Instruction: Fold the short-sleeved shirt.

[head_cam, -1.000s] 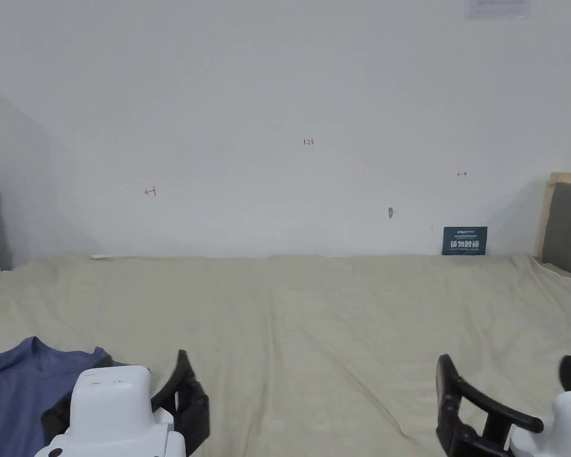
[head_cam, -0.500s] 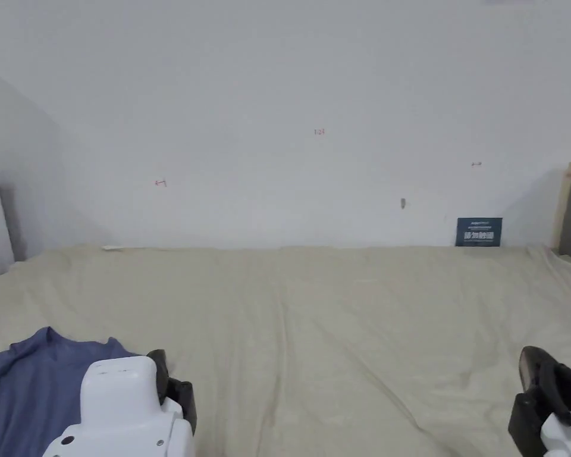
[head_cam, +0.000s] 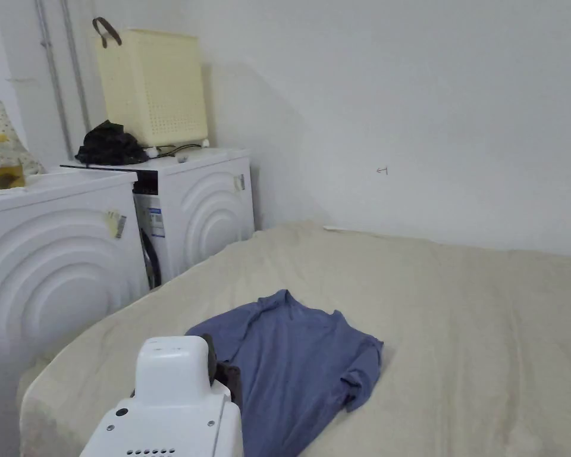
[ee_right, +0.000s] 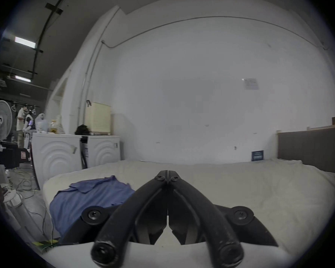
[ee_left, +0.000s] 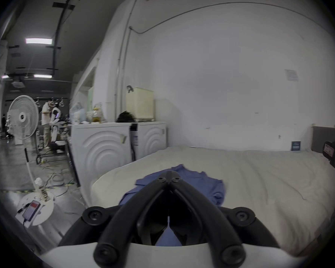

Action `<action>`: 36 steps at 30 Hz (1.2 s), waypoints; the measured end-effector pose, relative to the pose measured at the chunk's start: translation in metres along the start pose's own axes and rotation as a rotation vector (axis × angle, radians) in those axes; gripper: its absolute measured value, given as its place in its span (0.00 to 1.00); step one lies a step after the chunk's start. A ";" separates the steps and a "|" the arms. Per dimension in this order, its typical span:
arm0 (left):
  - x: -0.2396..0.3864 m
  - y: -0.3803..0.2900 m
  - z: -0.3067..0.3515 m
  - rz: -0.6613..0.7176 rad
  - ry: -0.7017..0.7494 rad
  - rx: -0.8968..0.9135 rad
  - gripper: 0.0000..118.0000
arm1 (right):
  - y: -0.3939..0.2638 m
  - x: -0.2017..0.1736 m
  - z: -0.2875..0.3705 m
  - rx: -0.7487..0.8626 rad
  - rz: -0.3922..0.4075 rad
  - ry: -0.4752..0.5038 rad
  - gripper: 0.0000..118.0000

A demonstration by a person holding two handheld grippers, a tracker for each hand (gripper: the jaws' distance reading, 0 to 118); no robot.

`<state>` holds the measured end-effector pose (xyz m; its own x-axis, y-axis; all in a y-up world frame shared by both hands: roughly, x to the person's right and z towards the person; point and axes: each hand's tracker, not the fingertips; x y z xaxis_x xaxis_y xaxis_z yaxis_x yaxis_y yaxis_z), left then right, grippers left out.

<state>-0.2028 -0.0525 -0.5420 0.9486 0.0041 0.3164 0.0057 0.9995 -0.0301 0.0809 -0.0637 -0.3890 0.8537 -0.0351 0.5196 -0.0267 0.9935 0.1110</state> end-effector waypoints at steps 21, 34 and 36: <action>0.015 0.034 -0.227 -0.017 -0.255 -0.424 0.00 | -0.032 0.040 -0.061 -0.196 -0.042 -0.003 0.00; 0.022 -0.108 -0.465 0.140 -0.260 -1.139 1.00 | -0.074 0.052 -0.088 -0.329 -0.022 0.007 0.00; 0.029 -0.128 -0.476 0.097 -0.227 -1.179 1.00 | -0.079 0.050 -0.091 -0.345 -0.020 0.008 0.00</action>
<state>-0.0254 -0.1951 -0.9803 0.8846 0.2011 0.4206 0.3351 0.3531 -0.8735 0.1731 -0.1343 -0.4490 0.8563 -0.0550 0.5135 0.1660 0.9708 -0.1730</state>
